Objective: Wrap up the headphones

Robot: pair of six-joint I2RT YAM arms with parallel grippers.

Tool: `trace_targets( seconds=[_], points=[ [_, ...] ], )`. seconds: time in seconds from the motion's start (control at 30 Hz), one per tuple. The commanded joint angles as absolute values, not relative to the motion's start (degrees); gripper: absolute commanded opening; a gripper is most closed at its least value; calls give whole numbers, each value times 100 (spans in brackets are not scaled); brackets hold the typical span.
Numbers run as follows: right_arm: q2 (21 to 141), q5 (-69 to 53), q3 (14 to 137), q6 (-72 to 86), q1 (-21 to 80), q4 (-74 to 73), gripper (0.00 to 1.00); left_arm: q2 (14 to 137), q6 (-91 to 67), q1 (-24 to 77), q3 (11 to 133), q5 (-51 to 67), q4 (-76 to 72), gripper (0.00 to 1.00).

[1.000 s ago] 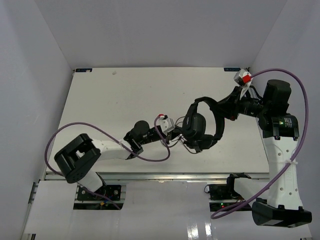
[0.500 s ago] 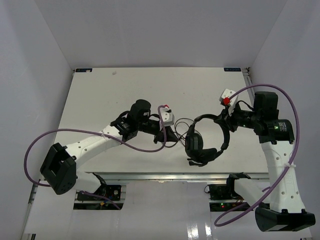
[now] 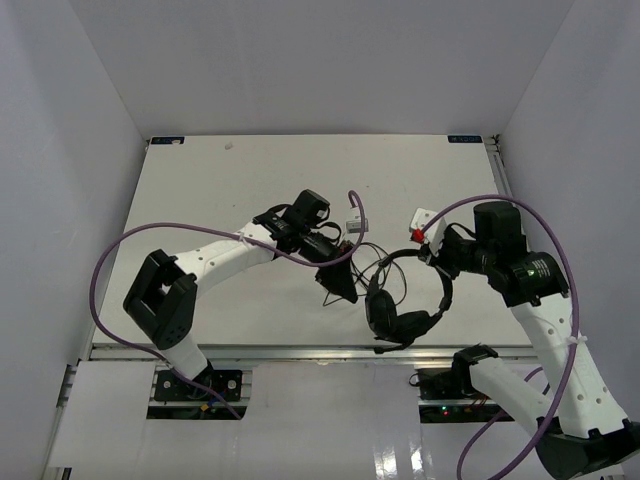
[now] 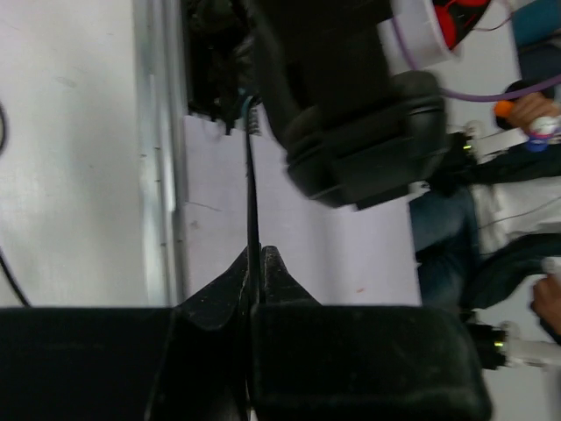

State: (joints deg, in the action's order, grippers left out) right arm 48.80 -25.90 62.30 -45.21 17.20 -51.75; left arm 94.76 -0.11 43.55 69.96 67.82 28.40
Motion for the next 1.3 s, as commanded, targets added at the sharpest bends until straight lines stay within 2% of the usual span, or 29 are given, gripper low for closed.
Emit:
trace_targets(
  seconds=[0.0,0.13,0.4,0.57,0.7,0.83,0.97,1.13,1.27],
  points=[
    [4653,-1447,5935,-4447,2049,-4382,8,9323,-982,4187,7339,7720,3050,12],
    [4570,-821,5723,-4446,2313,-3944,8,9397,-1491,4122,7500,7961,3013,12],
    [4605,-197,5691,-4364,2447,-3354,8,9402,-3045,4024,7507,7735,2184,25],
    [4614,-38,5528,-4308,2502,-3167,8,9267,-4091,3923,7165,7744,1122,32],
    [4643,-34,5413,-4152,2514,-3058,8,9083,-5342,3920,6681,7924,-410,36],
    [4738,256,5351,-3923,2550,-2903,8,8859,-6987,3920,6194,7992,-3010,38],
    [4822,543,5321,-3688,2600,-2618,8,8842,-8628,3929,5817,7789,-4952,37],
    [4930,1019,5256,-3489,2628,-2313,8,8868,-9499,3946,5678,7533,-6053,36],
    [4987,1433,5147,-3437,2637,-2024,8,8816,-9607,3955,5756,7384,-6124,35]
  ],
)
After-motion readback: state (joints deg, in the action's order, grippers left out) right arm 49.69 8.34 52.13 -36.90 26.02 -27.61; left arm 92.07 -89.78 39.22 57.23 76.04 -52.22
